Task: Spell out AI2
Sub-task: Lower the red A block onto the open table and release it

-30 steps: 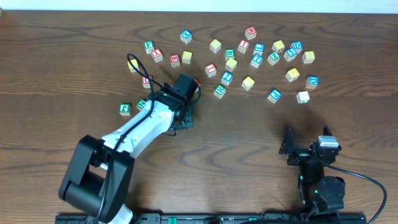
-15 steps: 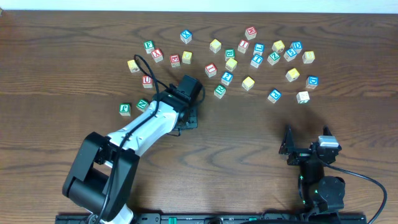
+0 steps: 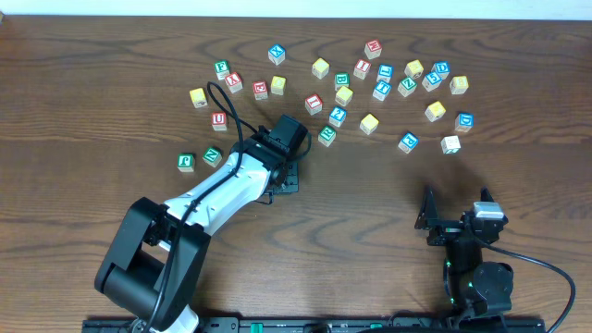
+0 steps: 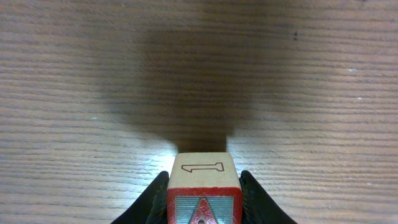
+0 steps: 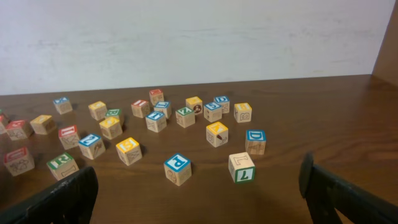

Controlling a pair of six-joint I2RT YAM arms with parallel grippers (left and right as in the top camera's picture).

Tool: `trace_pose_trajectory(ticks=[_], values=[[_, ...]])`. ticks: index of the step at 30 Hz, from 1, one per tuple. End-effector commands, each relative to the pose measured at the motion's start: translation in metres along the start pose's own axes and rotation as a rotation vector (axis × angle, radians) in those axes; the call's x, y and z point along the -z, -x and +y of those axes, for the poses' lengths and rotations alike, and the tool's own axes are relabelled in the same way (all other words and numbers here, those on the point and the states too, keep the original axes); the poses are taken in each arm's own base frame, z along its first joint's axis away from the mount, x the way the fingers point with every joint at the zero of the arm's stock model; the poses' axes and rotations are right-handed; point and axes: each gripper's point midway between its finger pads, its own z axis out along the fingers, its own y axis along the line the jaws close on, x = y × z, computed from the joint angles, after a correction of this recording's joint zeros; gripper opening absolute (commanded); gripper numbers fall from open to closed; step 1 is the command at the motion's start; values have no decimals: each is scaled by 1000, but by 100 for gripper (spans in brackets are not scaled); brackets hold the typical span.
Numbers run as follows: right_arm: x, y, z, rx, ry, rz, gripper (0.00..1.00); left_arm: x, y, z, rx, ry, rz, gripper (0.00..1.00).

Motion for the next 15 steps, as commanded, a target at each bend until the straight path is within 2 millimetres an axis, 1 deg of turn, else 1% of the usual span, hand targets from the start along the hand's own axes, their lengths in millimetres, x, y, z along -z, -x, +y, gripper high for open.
trace_pose_trajectory(ticks=[1,5,10,15], values=[[0,0,-3,1,-11,0,99,-2,3,5,-7,34,-21,15],[0,0,-3,1,-11,0,99,-5,5,4,-6,31,-24,14],[0,0,-3,1,-11,0,99,-13,1,6,-8,43,-5,14],[0,0,-3,1,-11,0,99,-14,1,6,-9,46,-2,14]])
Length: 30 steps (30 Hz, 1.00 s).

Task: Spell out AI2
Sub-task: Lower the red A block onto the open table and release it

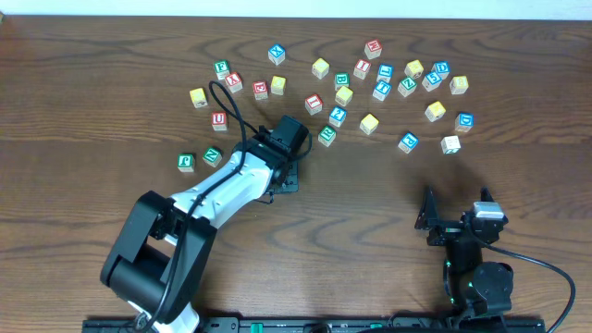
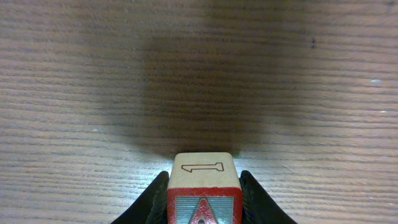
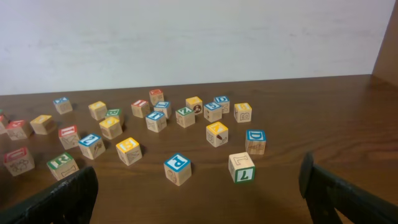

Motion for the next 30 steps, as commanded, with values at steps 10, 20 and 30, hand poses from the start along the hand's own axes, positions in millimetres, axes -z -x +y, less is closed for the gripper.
trace_pose_trajectory(ticks=[10,20,30], values=[[0,0,-3,1,-11,0,99,-3,-1,3,-11,19,0,17],[0,0,-3,1,-11,0,99,-3,-1,3,-11,19,0,51],[0,0,-3,1,-11,0,99,-2,1,2,-11,16,-5,55]])
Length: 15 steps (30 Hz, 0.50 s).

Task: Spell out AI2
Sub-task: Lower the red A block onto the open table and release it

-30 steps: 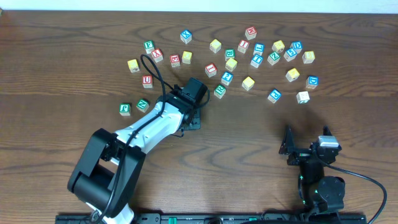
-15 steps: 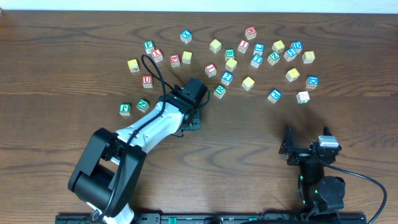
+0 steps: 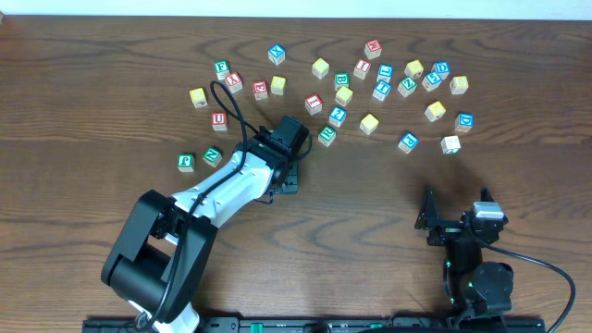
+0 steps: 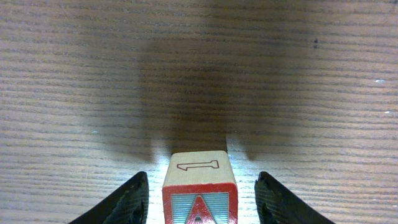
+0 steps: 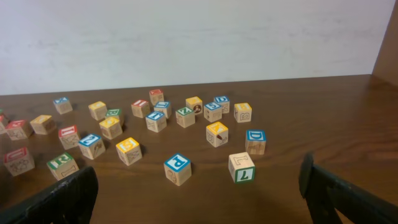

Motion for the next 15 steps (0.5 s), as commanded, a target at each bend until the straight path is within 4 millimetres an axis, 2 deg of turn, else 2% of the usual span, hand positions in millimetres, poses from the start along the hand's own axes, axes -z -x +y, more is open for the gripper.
trace_pose_trajectory(ticks=[1,6,8,15], values=[[0,0,-3,1,-11,0,99,0,3,1,-8,12,-6,55],[0,0,-3,1,-11,0,99,18,19,-8,-49,-13,-48,56],[0,0,-3,1,-11,0,99,33,28,-12,-70,-29,-76,57],[0,0,-3,1,-11,0,99,94,63,-28,-168,-77,-179,69]])
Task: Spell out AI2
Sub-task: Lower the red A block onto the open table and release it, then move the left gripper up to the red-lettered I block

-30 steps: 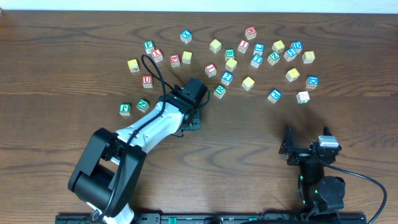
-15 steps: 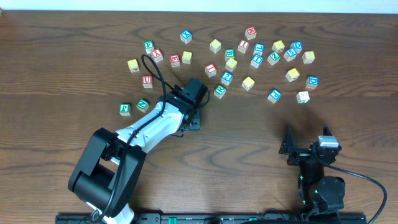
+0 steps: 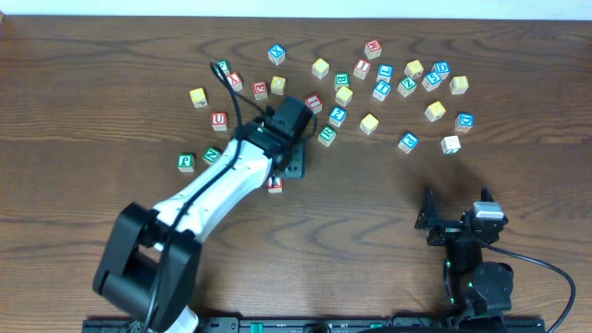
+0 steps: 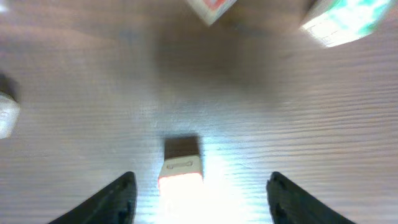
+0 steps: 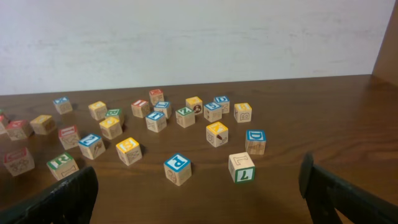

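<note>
The red A block point(image 3: 275, 184) lies alone on the brown table point(image 3: 370, 203), apart from the scattered blocks. My left gripper point(image 3: 292, 165) hangs above it, open and empty. In the left wrist view the A block point(image 4: 181, 163) lies well below, blurred and glaring, between the wide-spread fingers of the left gripper point(image 4: 200, 182). My right gripper point(image 3: 456, 202) rests open at the front right; the right wrist view has that right gripper point(image 5: 196, 186) empty. The other letters cannot be read from above.
Several lettered blocks point(image 3: 370, 83) are scattered across the far half of the table. A green block point(image 3: 326, 135) and a red one point(image 3: 314, 103) lie close beyond the left gripper. A blue P block point(image 5: 177, 164) and a green-sided block point(image 5: 241, 167) lie before the right gripper.
My left gripper, open around the A block on the table, has risen and shifted toward the far side. The A block stays where it was set down. The right arm is unchanged.
My left gripper held the A block just above the bare table at the first two moments. Then its fingers stood open with the block resting on the table. Now the gripper is raised clear and the block lies alone.
</note>
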Controlling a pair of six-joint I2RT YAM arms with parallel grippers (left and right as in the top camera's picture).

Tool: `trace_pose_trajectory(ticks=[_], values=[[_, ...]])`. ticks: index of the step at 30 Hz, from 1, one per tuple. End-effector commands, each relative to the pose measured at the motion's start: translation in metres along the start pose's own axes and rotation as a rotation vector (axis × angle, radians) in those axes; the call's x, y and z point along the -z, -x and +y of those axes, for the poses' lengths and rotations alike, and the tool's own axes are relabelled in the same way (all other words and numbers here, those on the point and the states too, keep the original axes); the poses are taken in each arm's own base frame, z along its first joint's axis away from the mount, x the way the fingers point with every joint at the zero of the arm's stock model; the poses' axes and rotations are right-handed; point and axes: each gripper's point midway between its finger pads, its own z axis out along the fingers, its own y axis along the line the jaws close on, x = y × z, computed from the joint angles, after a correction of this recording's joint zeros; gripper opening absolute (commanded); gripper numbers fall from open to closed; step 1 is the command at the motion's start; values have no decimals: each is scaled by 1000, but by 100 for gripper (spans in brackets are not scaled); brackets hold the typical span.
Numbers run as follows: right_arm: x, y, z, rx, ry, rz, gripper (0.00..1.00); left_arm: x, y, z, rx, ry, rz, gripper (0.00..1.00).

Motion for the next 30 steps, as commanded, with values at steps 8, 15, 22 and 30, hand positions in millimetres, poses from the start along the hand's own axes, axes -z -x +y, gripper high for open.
trace_pose_trajectory(ticks=[8,15,22,30], values=[[0,0,-3,1,-11,0,99,82,68,-22,-415,-36,-205,73],[0,0,-3,1,-11,0,99,80,105,-15,-461,-11,-238,74],[0,0,-3,1,-11,0,99,38,130,-17,-579,23,-141,81],[0,0,-3,1,-11,0,99,-1,146,-36,-710,-22,-94,84]])
